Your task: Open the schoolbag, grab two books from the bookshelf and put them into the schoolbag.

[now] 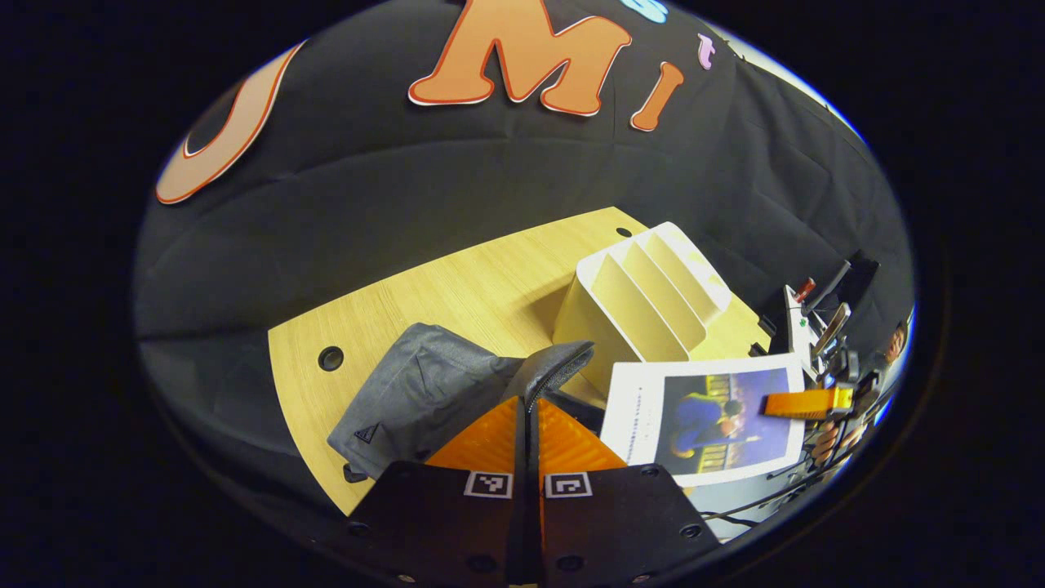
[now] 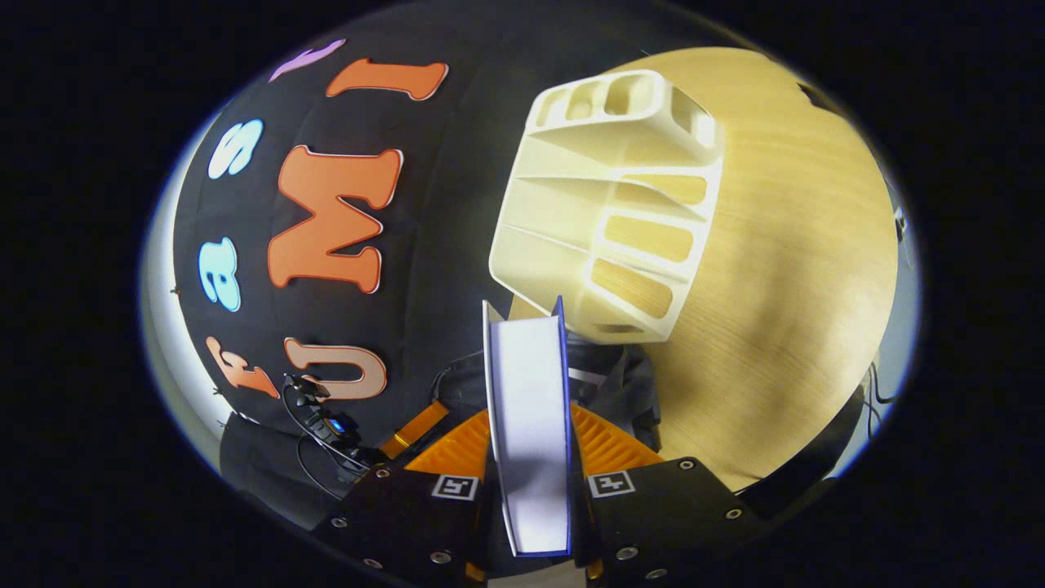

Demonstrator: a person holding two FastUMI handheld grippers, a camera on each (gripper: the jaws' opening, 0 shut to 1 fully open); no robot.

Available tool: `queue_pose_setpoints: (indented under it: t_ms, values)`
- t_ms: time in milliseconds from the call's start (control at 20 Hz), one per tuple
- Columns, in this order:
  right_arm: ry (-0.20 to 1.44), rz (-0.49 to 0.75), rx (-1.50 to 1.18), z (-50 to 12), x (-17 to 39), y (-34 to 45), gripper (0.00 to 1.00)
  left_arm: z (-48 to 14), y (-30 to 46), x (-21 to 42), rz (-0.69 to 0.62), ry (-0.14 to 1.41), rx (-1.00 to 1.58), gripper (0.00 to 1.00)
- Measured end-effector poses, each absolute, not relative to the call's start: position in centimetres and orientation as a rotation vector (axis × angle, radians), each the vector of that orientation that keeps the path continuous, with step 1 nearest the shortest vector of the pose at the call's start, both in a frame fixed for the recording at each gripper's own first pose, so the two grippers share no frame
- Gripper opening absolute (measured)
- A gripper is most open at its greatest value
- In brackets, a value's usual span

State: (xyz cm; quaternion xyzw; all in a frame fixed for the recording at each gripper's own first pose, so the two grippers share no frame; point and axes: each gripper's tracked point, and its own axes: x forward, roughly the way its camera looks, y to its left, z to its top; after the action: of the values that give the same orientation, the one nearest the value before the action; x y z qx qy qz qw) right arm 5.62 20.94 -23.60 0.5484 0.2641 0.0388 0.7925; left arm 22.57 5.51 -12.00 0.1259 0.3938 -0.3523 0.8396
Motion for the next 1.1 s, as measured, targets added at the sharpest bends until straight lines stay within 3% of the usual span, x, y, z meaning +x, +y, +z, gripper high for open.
queue_pose_setpoints:
  t_ms: [400, 1100]
  values:
    - [0.609, 0.063, 1.273, -30.8, 10.7, 26.7, 0.34, -11.4, 5.0, 22.2, -0.756, 0.815, 0.291, 0.01]
    - [0.606, 0.043, 1.233, -32.8, 20.2, 35.6, 0.34, -9.4, 3.1, 20.5, -0.805, 0.783, 0.291, 0.01]
